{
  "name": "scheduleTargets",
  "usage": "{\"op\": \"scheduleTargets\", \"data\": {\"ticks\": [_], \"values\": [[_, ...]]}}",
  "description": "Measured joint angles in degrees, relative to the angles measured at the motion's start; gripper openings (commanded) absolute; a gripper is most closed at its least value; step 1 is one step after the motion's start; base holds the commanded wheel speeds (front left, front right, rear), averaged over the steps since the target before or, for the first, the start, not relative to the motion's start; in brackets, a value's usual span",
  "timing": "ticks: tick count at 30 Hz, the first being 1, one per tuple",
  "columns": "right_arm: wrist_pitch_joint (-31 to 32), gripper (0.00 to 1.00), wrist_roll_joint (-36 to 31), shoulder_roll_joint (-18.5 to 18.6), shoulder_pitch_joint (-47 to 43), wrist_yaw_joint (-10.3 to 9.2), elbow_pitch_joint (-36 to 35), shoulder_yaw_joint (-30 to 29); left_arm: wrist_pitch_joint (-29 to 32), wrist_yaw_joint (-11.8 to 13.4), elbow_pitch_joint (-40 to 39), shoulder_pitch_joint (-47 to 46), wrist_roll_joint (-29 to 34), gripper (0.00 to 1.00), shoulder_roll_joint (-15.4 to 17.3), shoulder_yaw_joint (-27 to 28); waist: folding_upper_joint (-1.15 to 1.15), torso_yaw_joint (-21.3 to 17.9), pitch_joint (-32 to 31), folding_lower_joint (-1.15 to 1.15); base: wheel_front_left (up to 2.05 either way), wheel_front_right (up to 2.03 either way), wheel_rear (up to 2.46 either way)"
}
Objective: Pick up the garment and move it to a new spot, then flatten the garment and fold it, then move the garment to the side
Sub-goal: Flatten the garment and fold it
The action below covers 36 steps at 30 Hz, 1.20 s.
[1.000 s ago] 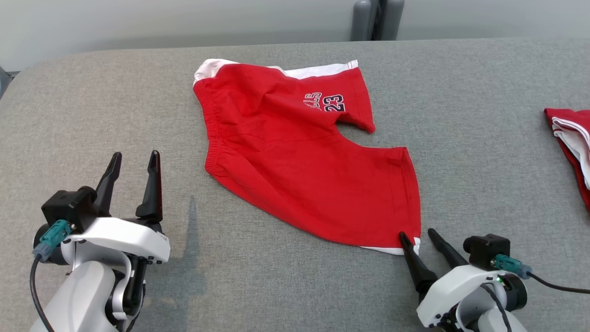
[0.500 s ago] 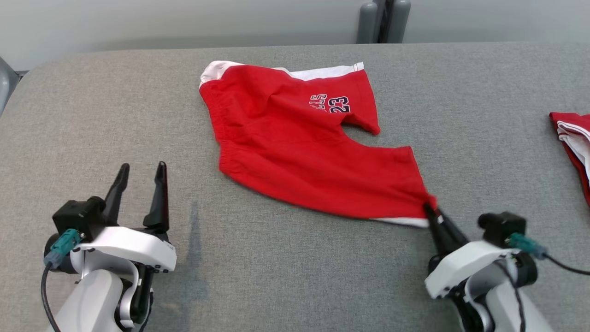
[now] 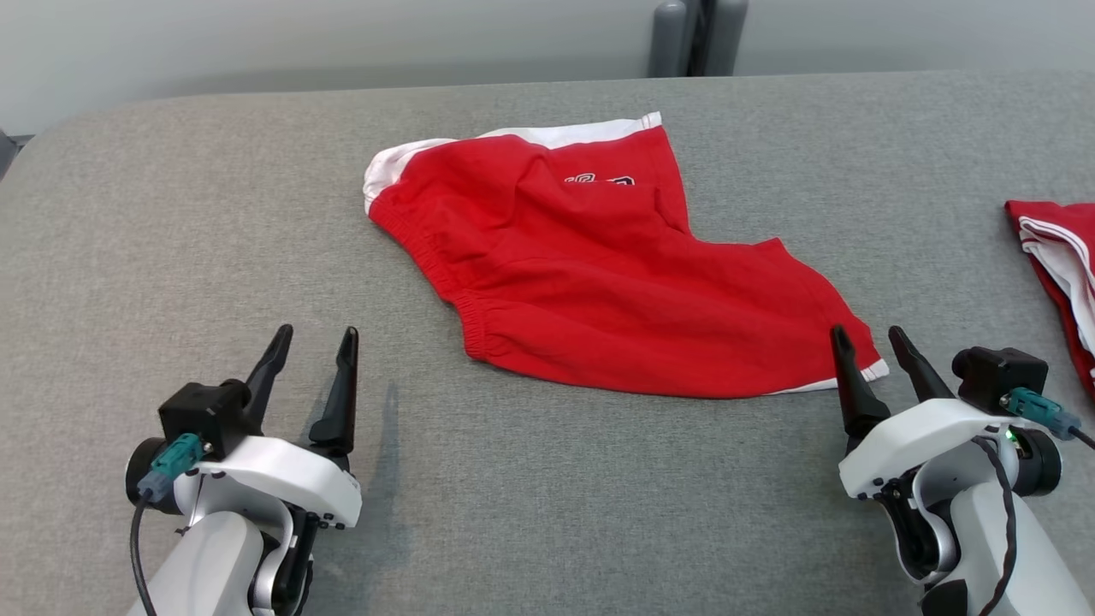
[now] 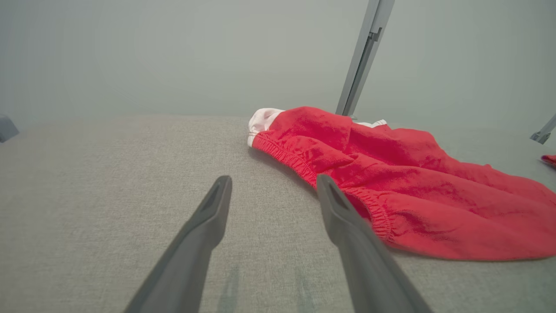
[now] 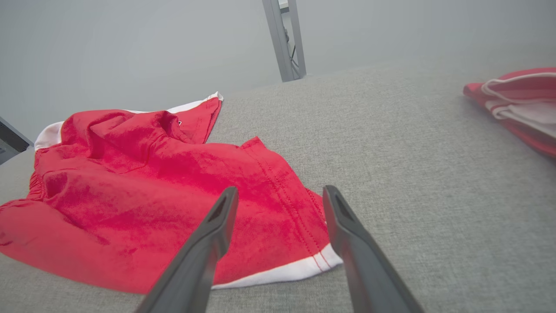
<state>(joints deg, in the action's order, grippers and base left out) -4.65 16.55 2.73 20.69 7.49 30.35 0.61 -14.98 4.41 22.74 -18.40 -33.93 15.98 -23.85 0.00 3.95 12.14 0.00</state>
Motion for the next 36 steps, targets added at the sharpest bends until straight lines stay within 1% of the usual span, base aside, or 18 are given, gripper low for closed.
{"op": "scheduleTargets", "data": {"ticks": [3,8,9,10,11,12,18,23,24,25,26,29,32,36], "values": [[-1.8,1.00,0.4,0.0,-0.3,0.00,-1.2,0.9,0.1,-0.9,1.5,-0.5,0.6,1.00,-0.1,-1.3,0.00,-1.0,0.0,0.00,0.00,0.00,0.00],[-3.5,1.00,1.2,0.0,-1.8,0.00,-4.4,2.5,1.0,-4.1,4.0,-1.7,2.3,1.00,-0.1,-4.8,0.00,-2.9,0.1,0.00,0.00,0.00,0.00],[-3.5,1.00,1.2,0.0,-1.8,0.00,-4.4,2.5,1.0,-4.1,4.0,-1.7,2.3,1.00,-0.1,-4.8,0.00,-2.9,0.1,0.00,0.00,0.00,0.00],[-3.6,1.00,1.2,0.0,-2.0,0.01,-5.9,3.1,1.4,-5.3,5.2,-2.7,2.8,1.00,-0.2,-6.0,0.00,-3.8,0.3,0.00,0.00,0.00,0.00],[-3.6,1.00,1.2,0.0,-2.0,0.01,-6.5,3.3,1.8,-5.9,6.0,-3.2,2.8,1.00,-0.2,-6.5,0.00,-4.3,0.4,0.00,0.00,0.00,0.00],[-3.6,1.00,1.2,0.0,-2.0,0.01,-6.5,3.3,1.8,-5.9,6.0,-3.2,2.8,1.00,-0.2,-6.5,0.00,-4.3,0.4,0.00,0.00,0.00,0.00],[-3.4,1.00,1.5,0.0,-2.2,0.00,-9.5,3.8,5.2,-8.5,11.0,-6.9,4.2,1.00,-0.5,-9.8,0.00,-6.8,1.6,0.00,0.00,0.00,0.00],[-3.4,1.00,1.6,0.0,-2.3,0.01,-10.6,3.9,6.4,-9.7,14.6,-9.6,3.3,1.00,-0.8,-10.2,0.00,-8.3,2.9,0.00,0.00,0.00,0.00],[-3.4,1.00,1.7,0.0,-2.3,0.01,-10.7,3.8,6.5,-10.1,15.0,-9.9,2.5,0.90,-1.1,-10.2,0.00,-8.5,3.2,0.00,0.00,0.00,0.00],[-3.4,1.00,1.7,0.0,-2.4,0.01,-10.7,3.8,6.6,-10.5,15.2,-10.2,1.9,0.48,-1.4,-10.3,0.00,-8.7,3.4,0.00,0.00,0.00,0.00],[-3.4,1.00,1.7,0.0,-2.5,0.01,-10.7,3.8,6.6,-10.8,15.4,-10.4,1.7,0.00,-1.5,-10.6,0.00,-8.8,3.5,0.00,0.00,0.00,0.00],[-3.5,1.00,1.7,0.0,-2.5,0.01,-10.7,3.5,4.8,-11.3,15.3,-11.4,1.2,0.00,-1.1,-10.8,0.00,-8.9,3.6,0.00,0.00,0.00,0.00],[-3.5,1.00,1.6,0.0,-2.6,0.01,-10.6,3.2,3.2,-11.4,14.6,-12.3,-0.2,0.00,-0.7,-9.8,0.00,-8.5,3.3,0.00,0.00,0.00,0.00],[-3.6,1.00,1.6,0.0,-2.7,0.01,-10.3,3.4,2.6,-11.5,13.0,-12.8,-1.6,0.00,0.4,-9.3,0.00,-7.6,2.5,0.00,0.00,0.00,0.00]]}}
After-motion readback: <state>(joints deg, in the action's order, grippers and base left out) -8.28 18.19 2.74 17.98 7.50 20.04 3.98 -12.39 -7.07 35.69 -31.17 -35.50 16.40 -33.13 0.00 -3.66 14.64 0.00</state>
